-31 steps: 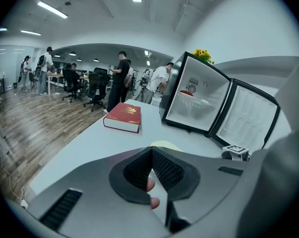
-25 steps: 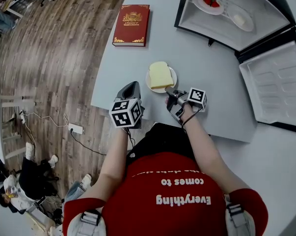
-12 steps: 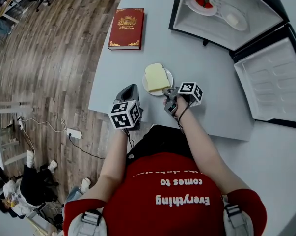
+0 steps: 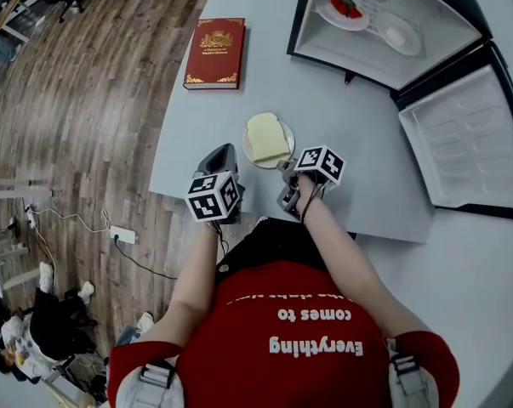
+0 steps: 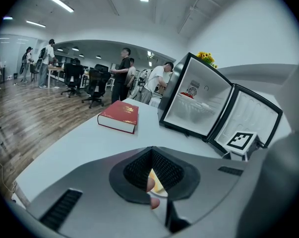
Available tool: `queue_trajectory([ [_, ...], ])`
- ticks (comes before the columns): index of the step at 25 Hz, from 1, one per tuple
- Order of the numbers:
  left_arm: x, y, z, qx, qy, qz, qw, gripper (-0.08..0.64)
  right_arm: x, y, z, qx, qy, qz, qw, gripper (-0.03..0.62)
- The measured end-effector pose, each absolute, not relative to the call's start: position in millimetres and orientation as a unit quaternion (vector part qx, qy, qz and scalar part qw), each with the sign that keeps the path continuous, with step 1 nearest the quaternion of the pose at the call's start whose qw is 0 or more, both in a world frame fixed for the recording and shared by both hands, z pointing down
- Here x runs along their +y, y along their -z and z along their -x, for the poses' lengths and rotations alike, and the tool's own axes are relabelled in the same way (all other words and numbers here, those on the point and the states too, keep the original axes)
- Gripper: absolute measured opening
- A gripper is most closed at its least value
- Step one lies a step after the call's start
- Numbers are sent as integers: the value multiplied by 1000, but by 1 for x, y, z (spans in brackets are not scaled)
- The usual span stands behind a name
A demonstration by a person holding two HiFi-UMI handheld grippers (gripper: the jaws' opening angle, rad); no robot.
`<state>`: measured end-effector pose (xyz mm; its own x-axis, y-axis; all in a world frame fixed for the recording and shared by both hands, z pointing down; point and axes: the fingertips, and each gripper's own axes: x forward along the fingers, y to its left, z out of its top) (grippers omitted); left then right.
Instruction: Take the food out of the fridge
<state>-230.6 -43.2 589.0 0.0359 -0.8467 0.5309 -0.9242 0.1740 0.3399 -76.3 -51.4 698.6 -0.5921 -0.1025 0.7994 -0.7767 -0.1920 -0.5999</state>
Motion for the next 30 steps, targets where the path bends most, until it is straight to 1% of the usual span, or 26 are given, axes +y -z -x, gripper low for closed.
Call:
queue_trajectory([
  [2, -45, -588, 230, -689, -64, -643, 327, 2, -59, -681, 75, -608, -665, -380, 209, 108],
  [4, -47, -586, 227, -685, -72, -649, 324, 3, -68, -660, 74, -640, -648, -376, 171, 51],
  [6, -48, -584, 223, -679, -79, -656, 320, 3, -77, -637, 77, -680, -628, -359, 121, 30],
  [8, -49, -582, 218, -674, -83, -662, 317, 2, -85, -613, 80, -717, -610, -332, 55, 13],
  [10, -51, -579, 214, -669, -88, -669, 313, 3, -89, -591, 81, -749, -588, -306, -1, 12],
  [11, -51, -578, 211, -667, -89, -672, 311, 2, -89, -583, 80, -764, -572, -297, -16, 12],
  [14, -54, -571, 201, -656, -90, -685, 305, 2, -85, -569, 78, -796, -532, -287, -19, 12],
  [17, -61, -563, 192, -645, -91, -700, 293, 3, -85, -562, 76, -808, -515, -287, -18, 12],
  [20, -68, -556, 184, -638, -105, -710, 278, 3, -88, -559, 74, -806, -514, -293, -17, 12],
  [30, -94, -558, 163, -592, -147, -746, 266, 2, -116, -557, 63, -797, -518, -308, -28, 12],
])
